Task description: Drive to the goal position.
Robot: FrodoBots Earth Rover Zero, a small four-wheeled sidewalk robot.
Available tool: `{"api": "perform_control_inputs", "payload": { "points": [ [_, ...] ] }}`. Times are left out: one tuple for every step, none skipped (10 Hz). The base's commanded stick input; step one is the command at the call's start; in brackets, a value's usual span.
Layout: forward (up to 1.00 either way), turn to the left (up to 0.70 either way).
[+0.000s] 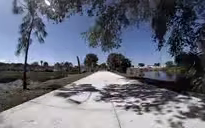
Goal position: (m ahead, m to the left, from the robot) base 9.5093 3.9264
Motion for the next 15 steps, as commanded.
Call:
{"api": "perform_control_inputs", "payload": {
  "points": [
    [1.0, -0.34],
    [1.0, -0.08],
    [1.0, -0.01],
    [1.0, 0.0],
    [1.0, 0.0],
    [1.0, 0.0],
    [1.0, 0.0],
    [1.0, 0.0],
    [1.0, 0.0],
    [1.0, 0.0],
    [1.0, 0.0],
    [1.0, 0.0],
    [1.0, 0.0],
    [1.0, 0.0],
    [1.0, 0.0]
  ]
}}
